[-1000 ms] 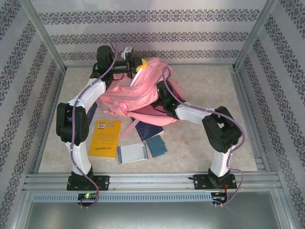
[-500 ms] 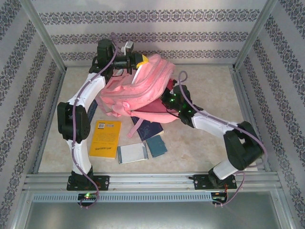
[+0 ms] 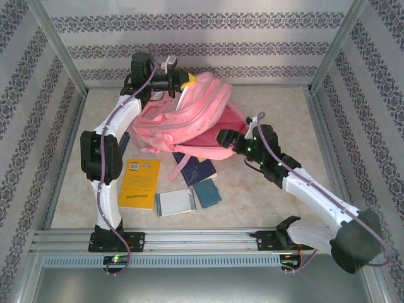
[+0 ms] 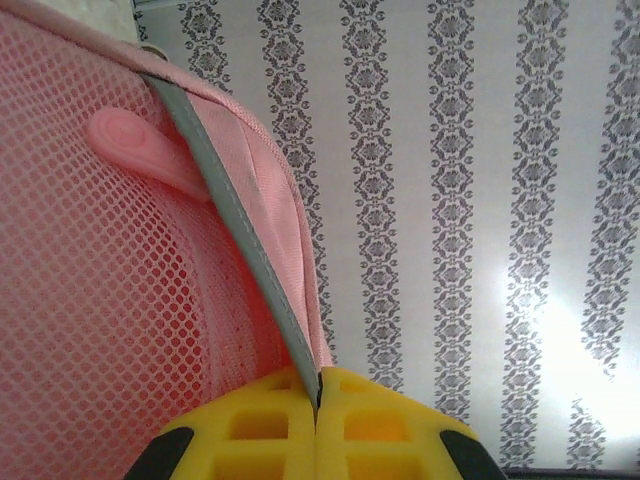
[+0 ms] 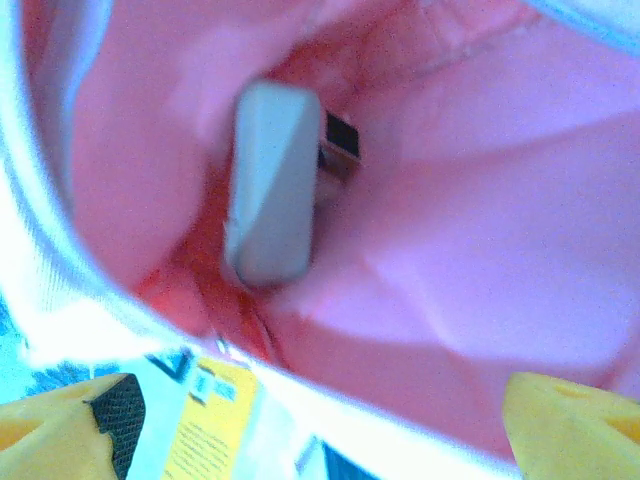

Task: Pack the student bag
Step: Close the student bag at the top-center of the table, then pick up the card holder from the bottom-center of the table.

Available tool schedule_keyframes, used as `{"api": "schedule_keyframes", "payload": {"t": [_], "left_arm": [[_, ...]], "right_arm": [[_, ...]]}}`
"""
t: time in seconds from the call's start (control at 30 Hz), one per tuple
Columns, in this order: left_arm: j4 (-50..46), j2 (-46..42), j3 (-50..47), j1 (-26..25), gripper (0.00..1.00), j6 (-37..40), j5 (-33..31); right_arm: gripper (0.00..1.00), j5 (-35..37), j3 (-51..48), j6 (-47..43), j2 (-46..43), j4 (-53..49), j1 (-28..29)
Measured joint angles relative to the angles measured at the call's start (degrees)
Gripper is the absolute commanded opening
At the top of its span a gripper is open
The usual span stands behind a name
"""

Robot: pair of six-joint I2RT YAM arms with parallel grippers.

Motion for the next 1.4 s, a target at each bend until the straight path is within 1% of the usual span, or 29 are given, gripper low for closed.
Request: {"api": "schedule_keyframes", "payload": {"t": [0.13, 0.23, 0.3, 0.37, 0.47, 0.53, 0.6, 0.67, 0.73, 0.8, 0.9, 0.93, 1.0, 1.03, 1.1, 1.17, 1.2, 1.27, 1.4], "left_arm": [[2.9, 1.5, -0.8, 0.0, 0.00, -2.4, -0.3], [2.1, 1.5, -1.4, -0.1, 0.00, -1.0, -0.6], [-0.7, 1.5, -1.6, -0.4, 0.00, 1.9, -1.2], [-5.8, 1.4, -1.6, -1.2, 0.00, 6.5, -2.5], [-13.0, 1.4, -2.0, -3.0, 0.00, 12.9, -5.1], [-16.0, 1.4, -3.0, -4.5, 0.00, 15.9, -6.7], [-18.2, 1.4, -4.6, -6.0, 0.11, 18.0, -8.3], [-20.3, 1.4, -6.1, -7.4, 0.27, 19.6, -9.9], [-22.0, 1.4, -7.0, -7.9, 0.39, 20.9, -10.9], [-24.1, 1.2, -7.5, -7.9, 0.47, 22.6, -12.2], [-29.1, -2.1, -8.5, -7.6, 0.54, 26.0, -15.4], [-30.2, -3.9, -9.2, -7.6, 0.54, 26.8, -16.6], [-31.6, -10.3, -12.7, -7.5, 0.55, 28.5, -19.0], [-31.7, -13.6, -14.8, -7.5, 0.53, 28.8, -19.8], [-31.0, -22.8, -21.8, -7.8, 0.40, 29.4, -21.4], [-29.4, -30.1, -28.7, -9.1, 0.29, 29.2, -22.3], [-28.2, -33.2, -32.6, -10.5, 0.24, 28.7, -22.7], [-25.2, -36.5, -39.9, -14.3, 0.20, 27.5, -23.1], [-20.0, -36.1, -54.5, -22.2, 0.17, 24.0, -24.3]], "right_arm": [[0.88, -0.1, -2.2, -4.9, -4.0, -9.0, 2.5], [0.85, -1.4, -2.5, -7.6, -6.3, -15.5, 4.1], [0.84, -2.3, -2.8, -8.5, -7.8, -18.3, 4.3], [0.83, -3.4, -3.5, -9.2, -8.9, -20.4, 4.4], [0.82, -5.2, -4.6, -9.6, -8.6, -21.6, 4.4], [0.81, -6.5, -5.1, -9.5, -7.6, -22.0, 4.4], [0.81, -7.5, -5.2, -9.5, -6.2, -22.2, 4.4], [0.82, -8.8, -5.2, -9.5, -4.8, -22.2, 4.4], [0.84, -9.6, -5.5, -9.4, -4.4, -22.0, 4.4], [0.83, -11.0, -6.2, -9.0, -4.4, -21.4, 4.1], [0.78, -13.9, -8.4, -8.1, -5.0, -20.2, 2.4], [0.77, -14.7, -9.0, -8.0, -5.1, -20.0, 2.0], [0.75, -16.7, -10.2, -7.9, -4.7, -19.5, 1.3], [0.73, -17.6, -10.6, -7.8, -4.1, -19.1, 1.3], [0.70, -19.7, -11.3, -7.4, -1.8, -18.0, 1.3], [0.67, -21.4, -12.2, -6.5, 0.7, -16.3, 1.3], [0.66, -22.1, -12.7, -6.0, 2.0, -15.4, 1.3], [0.64, -23.5, -13.6, -4.9, 4.7, -13.3, 1.3], [0.56, -25.4, -13.8, -3.0, 10.0, -8.7, 1.3]]}}
